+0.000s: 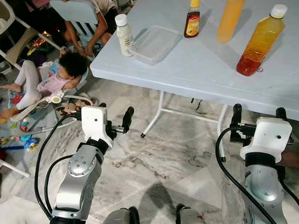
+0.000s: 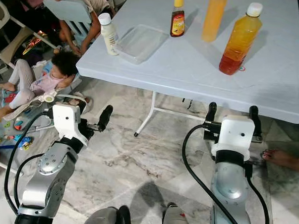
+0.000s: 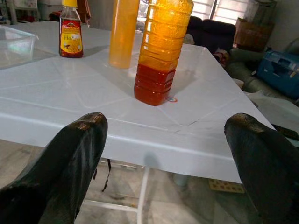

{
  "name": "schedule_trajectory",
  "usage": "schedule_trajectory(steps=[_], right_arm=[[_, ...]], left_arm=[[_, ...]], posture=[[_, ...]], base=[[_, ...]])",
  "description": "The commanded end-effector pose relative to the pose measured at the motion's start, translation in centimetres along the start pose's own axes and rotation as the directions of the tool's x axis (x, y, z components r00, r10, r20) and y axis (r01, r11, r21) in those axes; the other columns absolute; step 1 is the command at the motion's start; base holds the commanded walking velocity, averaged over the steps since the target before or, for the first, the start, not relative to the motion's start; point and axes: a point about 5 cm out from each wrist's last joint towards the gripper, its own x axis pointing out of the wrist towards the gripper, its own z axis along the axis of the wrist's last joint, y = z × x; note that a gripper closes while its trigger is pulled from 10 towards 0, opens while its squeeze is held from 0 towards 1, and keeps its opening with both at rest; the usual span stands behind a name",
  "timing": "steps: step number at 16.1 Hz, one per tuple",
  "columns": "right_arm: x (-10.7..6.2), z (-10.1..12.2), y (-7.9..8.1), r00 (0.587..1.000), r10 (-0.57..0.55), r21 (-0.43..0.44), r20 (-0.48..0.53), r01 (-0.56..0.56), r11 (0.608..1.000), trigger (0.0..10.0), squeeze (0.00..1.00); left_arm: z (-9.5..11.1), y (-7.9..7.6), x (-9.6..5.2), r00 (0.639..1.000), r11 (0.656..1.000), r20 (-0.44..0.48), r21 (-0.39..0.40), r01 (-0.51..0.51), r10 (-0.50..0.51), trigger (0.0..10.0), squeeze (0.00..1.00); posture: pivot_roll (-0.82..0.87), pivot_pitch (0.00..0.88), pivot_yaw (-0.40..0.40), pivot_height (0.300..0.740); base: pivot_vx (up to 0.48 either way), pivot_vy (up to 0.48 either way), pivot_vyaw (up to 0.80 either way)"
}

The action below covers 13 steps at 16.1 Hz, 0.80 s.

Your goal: Restocking fridge

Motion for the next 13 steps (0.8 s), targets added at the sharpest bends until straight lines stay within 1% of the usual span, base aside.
schedule_trajectory(steps=[1,2,3,5,8,11,13], right_arm=[[-0.24,-0.17,0.37,1.0,0.019,0.005,-0.015,-0.019,1.0,10.0,0.0],[-0.29,-0.21,0.36,1.0,0.024,-0.007,-0.016,-0.024,1.0,10.0,0.0],[-0.26,-0.01,0.35,1.0,0.024,-0.023,-0.002,-0.024,0.999,10.0,0.0],[-0.13,0.09,0.37,1.0,0.02,-0.023,0.003,-0.02,1.0,10.0,0.0],[-0.05,0.06,0.35,1.0,0.018,-0.024,0.005,-0.018,1.0,10.0,0.0],[0.15,0.06,0.26,1.0,0.015,-0.022,0.007,-0.015,1.0,10.0,0.0],[0.3,-0.15,0.23,1.0,0.008,0.014,-0.011,-0.007,1.0,10.0,0.0]], left_arm=[[-0.23,0.53,-0.32,1.0,1.0,-0.016,0.013,-0.022,0.023,10.0,0.0],[-0.2,0.54,-0.32,1.0,1.0,-0.013,0.004,-0.027,0.027,10.0,0.0],[-0.08,0.57,-0.27,1.0,1.0,-0.009,0.001,-0.029,0.029,10.0,0.0],[0.31,0.28,-0.21,1.0,1.0,0.018,-0.001,0.005,-0.005,10.0,0.0],[0.31,-0.08,-0.32,0.999,1.0,0.027,-0.006,0.031,-0.03,10.0,0.0],[0.1,-0.05,-0.24,0.999,1.0,0.021,-0.01,0.028,-0.028,10.0,0.0],[0.04,-0.14,-0.11,0.999,0.999,0.023,-0.012,0.033,-0.032,10.0,0.0]], posture=[[-0.13,0.179,0.17,0.74],[-0.13,0.178,0.171,0.74],[-0.13,0.176,0.171,0.74],[-0.13,0.173,0.171,0.74],[-0.14,0.166,0.167,0.74],[-0.14,0.158,0.164,0.74],[-0.14,0.152,0.163,0.74]], base=[[0.0,0.0,0.0],[0.0,0.0,0.0],[0.0,0.0,0.71],[0.0,0.0,0.79],[0.289,0.0,0.66],[0.284,0.0,0.0],[0.274,0.0,0.0]])
